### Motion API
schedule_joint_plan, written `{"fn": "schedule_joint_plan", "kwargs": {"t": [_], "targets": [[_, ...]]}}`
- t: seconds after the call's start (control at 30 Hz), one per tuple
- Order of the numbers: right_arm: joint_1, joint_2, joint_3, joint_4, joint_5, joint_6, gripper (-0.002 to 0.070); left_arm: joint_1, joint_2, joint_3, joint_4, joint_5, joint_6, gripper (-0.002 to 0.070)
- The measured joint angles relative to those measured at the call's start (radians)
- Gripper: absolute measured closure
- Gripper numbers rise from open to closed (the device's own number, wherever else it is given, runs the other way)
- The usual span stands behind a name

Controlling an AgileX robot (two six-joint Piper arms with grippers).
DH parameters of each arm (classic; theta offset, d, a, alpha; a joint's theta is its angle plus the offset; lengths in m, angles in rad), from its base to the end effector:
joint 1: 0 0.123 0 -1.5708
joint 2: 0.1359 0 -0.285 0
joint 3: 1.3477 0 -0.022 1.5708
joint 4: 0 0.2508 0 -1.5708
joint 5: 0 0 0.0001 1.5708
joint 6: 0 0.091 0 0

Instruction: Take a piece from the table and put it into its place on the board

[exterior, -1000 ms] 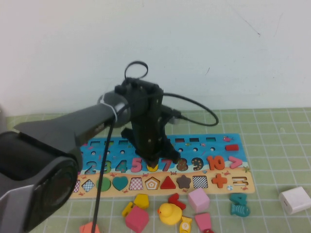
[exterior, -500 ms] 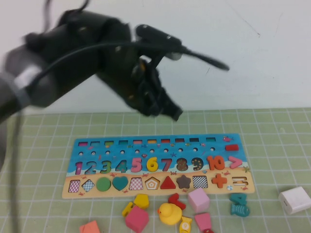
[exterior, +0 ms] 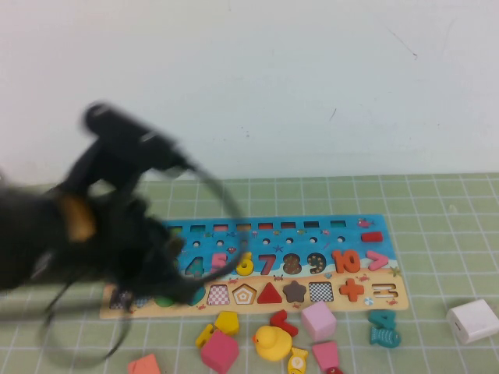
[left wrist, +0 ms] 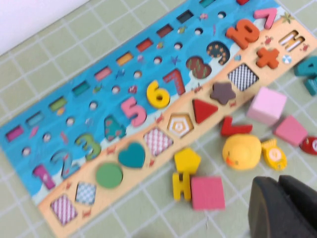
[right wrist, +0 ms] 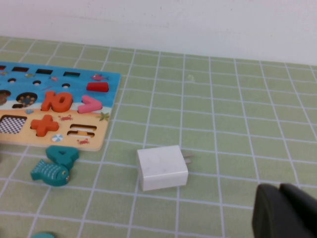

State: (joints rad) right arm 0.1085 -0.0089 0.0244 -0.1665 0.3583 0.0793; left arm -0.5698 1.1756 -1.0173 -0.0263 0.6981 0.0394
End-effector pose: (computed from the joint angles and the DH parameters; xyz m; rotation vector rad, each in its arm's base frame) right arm 0.0534 0.0005 0.1736 -0.1311 1.8478 -0.0318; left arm 0.2046 -0.1329 0.3393 0.6927 2.2543 -0.2909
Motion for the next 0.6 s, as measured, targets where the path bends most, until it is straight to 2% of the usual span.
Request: {"fn": "schedule_joint_plan", "kwargs": {"t": [0.33, 0.6], "targets": [[0.0, 0.0, 0.0, 0.0, 0.0, 0.0, 0.0678, 0.0, -0.402, 0.261, 0.061, -0.007, -0.117, 0.0676], [0.0, 0.0, 0.0, 0.0, 0.0, 0.0, 0.0678, 0.0, -0.683, 0.377, 0.06, 0.025, -0.175, 0.0676]]}}
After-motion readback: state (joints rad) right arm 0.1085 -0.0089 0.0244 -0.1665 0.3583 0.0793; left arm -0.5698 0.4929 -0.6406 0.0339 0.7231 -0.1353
